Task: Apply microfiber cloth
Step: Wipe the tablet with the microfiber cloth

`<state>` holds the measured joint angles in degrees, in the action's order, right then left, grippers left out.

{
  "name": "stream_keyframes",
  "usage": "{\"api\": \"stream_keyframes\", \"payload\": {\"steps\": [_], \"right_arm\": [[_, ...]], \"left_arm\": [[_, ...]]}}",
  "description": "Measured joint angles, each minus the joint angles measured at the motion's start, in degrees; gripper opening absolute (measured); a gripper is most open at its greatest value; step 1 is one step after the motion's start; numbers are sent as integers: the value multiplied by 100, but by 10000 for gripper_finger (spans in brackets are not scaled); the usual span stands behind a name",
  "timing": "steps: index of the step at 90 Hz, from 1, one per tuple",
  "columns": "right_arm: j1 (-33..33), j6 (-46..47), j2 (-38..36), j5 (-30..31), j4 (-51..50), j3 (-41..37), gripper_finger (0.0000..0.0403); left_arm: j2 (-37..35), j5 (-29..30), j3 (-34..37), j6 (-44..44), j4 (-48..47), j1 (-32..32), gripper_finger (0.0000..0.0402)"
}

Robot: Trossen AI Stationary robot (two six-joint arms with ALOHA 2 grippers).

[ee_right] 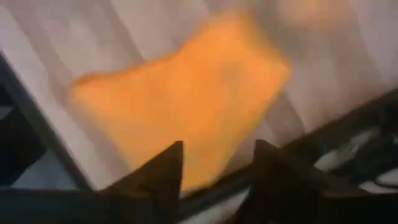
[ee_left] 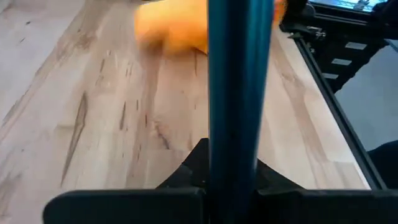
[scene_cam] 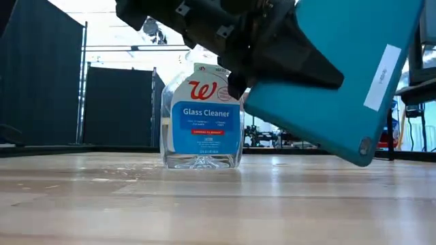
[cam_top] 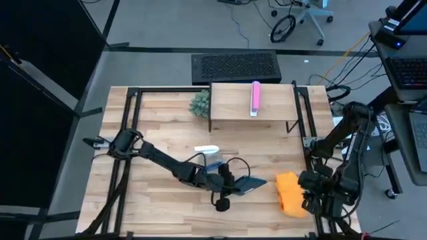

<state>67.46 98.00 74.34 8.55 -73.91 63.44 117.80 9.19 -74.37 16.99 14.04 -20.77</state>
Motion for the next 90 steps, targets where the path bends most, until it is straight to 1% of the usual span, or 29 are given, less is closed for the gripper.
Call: {"api": "stream_keyframes", "payload": {"steps": [5,9,13,16,23,28,33,39,49,54,60,65,73,90], "right_arm": [[2,-9,-140,142,178,111,231],[2,-171,-225,535,319,164,245],[2,-457,-274,1234,546,181,255],[0,-741,-285,1878,739,182,261],[-77,-1640,-250,3247,1031,182,268],[-221,-2428,-171,3899,1290,182,269],[-400,-3200,-62,4234,1609,182,269],[-689,-4152,95,4288,2077,182,269],[-1189,-5320,481,3992,2712,182,265],[-1411,-5549,653,3908,2817,182,260],[-1640,-5563,828,3879,2835,182,251],[-1815,-5581,953,3692,2834,182,235],[-2039,-5622,1083,3303,2837,182,188],[-2199,-5830,1155,2749,2857,182,40]], "left_arm": [[0,0,0,-73,0,2,5],[0,0,0,-143,0,2,5],[2,2,0,-239,9,4,5],[2,2,0,-337,28,4,5],[4,2,0,-669,94,2,5],[5,2,0,-885,92,2,5],[11,2,0,-1046,66,2,5],[13,4,2,-1173,48,4,5],[13,29,2,-1183,54,38,5],[13,34,2,-1179,47,53,5],[13,42,2,-1179,48,57,5],[13,52,2,-1177,46,61,5],[13,53,2,-1174,45,55,15],[17,99,8,-1152,13,57,36]]}}
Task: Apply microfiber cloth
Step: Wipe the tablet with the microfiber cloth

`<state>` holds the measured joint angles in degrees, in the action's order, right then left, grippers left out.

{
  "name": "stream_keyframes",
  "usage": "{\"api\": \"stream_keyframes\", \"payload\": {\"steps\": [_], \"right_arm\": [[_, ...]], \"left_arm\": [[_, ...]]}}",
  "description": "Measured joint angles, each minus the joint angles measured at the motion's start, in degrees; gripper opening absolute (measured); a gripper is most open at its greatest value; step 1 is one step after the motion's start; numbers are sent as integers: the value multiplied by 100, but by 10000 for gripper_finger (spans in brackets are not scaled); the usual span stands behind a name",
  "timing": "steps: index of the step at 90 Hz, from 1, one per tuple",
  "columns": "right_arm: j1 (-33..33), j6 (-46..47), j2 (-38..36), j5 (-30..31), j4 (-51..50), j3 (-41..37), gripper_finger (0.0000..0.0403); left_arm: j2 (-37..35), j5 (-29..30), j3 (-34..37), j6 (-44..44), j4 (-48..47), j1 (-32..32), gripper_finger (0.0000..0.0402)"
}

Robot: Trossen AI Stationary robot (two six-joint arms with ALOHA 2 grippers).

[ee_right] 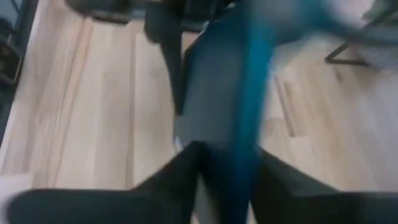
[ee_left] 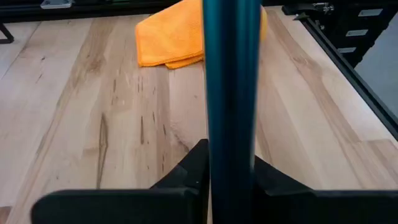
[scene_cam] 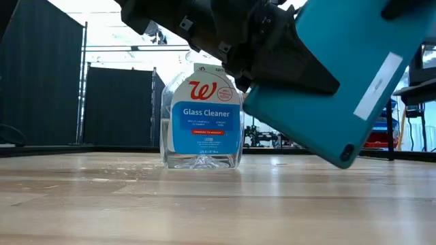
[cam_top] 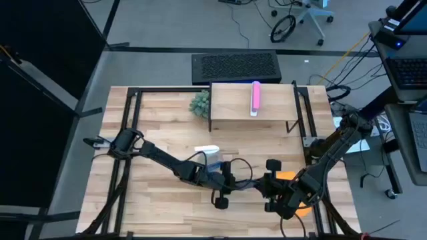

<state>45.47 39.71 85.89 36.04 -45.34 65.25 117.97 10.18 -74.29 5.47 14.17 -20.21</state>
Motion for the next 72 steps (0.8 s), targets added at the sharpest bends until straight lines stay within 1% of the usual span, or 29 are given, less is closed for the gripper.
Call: {"api": "stream_keyframes", "payload": {"steps": [2,5,15,25,31,46,59,66,72], "right_arm": [[1,-24,-2,-70,28,0,26],[3,-62,-2,-79,19,4,16],[65,-82,-9,-150,-86,4,16],[170,67,-9,-319,-489,7,9],[295,161,-17,-466,-835,4,7],[564,566,-20,-479,-1326,20,7],[690,860,35,-335,-1794,18,7],[696,887,142,-136,-1891,15,7],[626,784,298,-93,-1917,22,7]], "left_arm": [[0,23,1,-2,-2,1,37],[0,24,1,-3,-3,7,38],[0,-1,-1,-43,-65,4,41],[-2,-48,-17,-1,-256,4,51],[-2,-271,-6,10,-376,-14,68],[-4,-865,-6,158,-471,-10,129],[-7,-806,-6,419,-550,-17,171],[-7,-754,-6,469,-587,-17,182],[-9,-686,-1,475,-626,-33,186]]}}
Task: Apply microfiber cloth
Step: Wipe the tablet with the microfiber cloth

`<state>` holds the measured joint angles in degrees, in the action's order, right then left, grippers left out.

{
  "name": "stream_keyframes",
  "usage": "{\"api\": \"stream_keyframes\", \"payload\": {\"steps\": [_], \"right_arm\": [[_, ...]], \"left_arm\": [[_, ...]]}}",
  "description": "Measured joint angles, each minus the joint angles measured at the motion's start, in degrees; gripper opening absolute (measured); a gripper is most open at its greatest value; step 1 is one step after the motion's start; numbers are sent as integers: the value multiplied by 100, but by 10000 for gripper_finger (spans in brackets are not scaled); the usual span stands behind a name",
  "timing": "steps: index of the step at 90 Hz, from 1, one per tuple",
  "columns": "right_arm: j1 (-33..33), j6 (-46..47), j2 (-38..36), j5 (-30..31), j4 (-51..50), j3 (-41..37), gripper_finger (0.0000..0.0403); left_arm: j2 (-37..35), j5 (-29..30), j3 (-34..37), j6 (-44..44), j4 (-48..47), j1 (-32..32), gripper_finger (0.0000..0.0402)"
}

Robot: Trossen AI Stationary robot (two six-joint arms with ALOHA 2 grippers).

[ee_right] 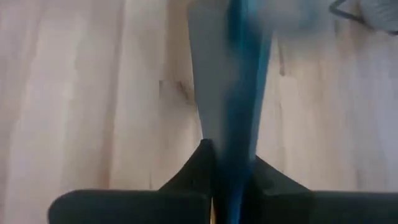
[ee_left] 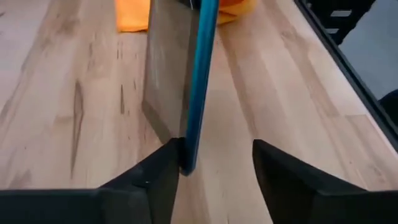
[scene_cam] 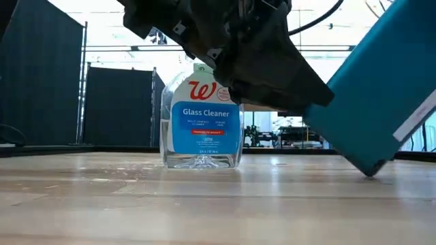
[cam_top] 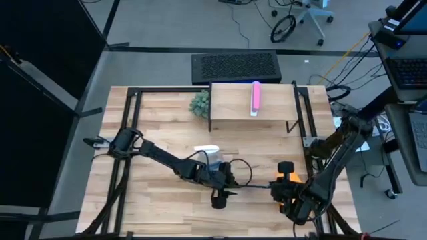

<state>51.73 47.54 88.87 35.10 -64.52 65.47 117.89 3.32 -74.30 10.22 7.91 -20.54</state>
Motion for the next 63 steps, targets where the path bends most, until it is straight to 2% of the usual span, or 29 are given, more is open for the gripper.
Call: {"api": "stream_keyframes", "payload": {"steps": [16,25,41,54,63], "right_arm": [[-117,-83,562,26,-426,-7,7],[-108,-53,856,-7,-593,-28,7],[24,273,1031,-100,-672,-47,8],[141,390,1164,-137,-613,-35,11],[176,642,1273,22,-552,-37,12]], "left_arm": [[-11,192,6,261,-84,-6,187],[-93,313,-20,613,-471,-14,187],[-123,458,39,1019,-1441,-113,187],[-229,928,-2,1351,-1651,-107,187],[-219,922,7,1355,-1629,-155,187]]}}
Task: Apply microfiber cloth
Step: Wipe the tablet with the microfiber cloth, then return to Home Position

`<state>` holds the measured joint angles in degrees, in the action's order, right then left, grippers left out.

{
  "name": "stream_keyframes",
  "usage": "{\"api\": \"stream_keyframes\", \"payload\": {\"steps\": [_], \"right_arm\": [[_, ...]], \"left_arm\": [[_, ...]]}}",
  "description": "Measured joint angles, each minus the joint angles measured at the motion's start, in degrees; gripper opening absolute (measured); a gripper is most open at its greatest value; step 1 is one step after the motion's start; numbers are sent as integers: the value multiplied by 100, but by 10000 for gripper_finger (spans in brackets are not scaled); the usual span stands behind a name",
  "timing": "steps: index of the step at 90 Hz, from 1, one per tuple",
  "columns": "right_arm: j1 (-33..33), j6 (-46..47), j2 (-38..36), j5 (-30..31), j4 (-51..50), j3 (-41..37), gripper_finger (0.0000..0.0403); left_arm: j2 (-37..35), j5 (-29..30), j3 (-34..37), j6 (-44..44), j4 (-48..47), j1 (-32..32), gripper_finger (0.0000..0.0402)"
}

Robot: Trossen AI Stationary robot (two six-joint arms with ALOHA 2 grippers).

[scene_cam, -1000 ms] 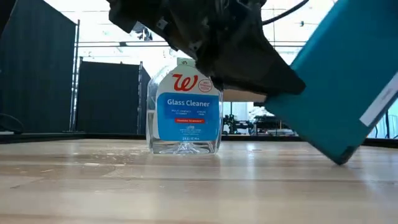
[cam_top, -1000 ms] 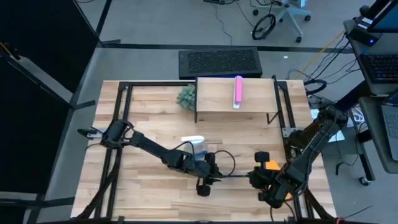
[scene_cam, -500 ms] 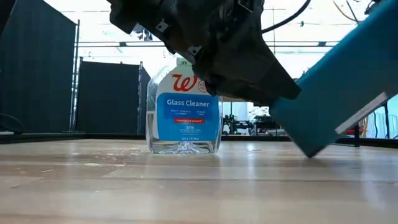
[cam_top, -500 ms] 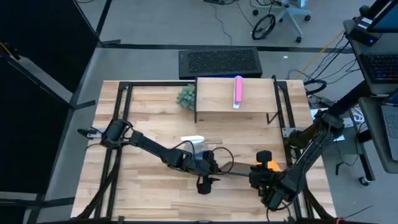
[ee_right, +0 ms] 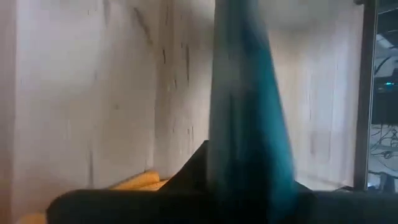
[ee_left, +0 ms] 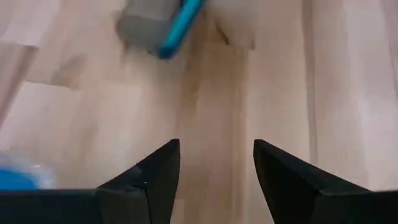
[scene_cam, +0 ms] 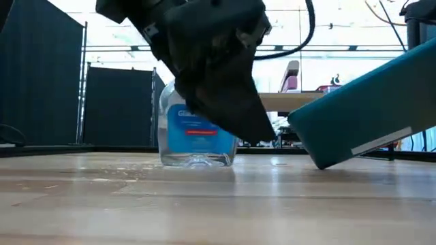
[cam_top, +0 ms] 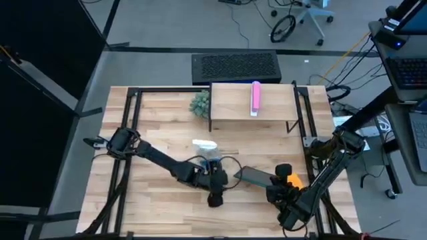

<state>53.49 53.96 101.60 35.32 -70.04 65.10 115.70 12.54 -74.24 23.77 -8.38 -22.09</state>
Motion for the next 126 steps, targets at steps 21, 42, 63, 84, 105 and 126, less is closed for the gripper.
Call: {"api": "stream_keyframes", "payload": {"steps": [21,42,63,84,105,126], "right_arm": [[-273,100,432,569,656,0,14],[-373,-210,893,806,1220,11,35],[-359,-247,1285,435,1316,4,131],[-253,161,1171,308,1351,25,225],[-59,724,914,128,1401,46,253],[55,1496,603,412,1711,104,239]], "left_arm": [[-2,41,0,46,55,-49,187],[-2,45,-1,144,56,-133,187],[-2,61,-2,280,63,-146,187],[-4,63,-2,284,66,-146,187],[-4,65,-2,271,161,-146,187],[-5,80,-2,201,469,-124,187]]}}
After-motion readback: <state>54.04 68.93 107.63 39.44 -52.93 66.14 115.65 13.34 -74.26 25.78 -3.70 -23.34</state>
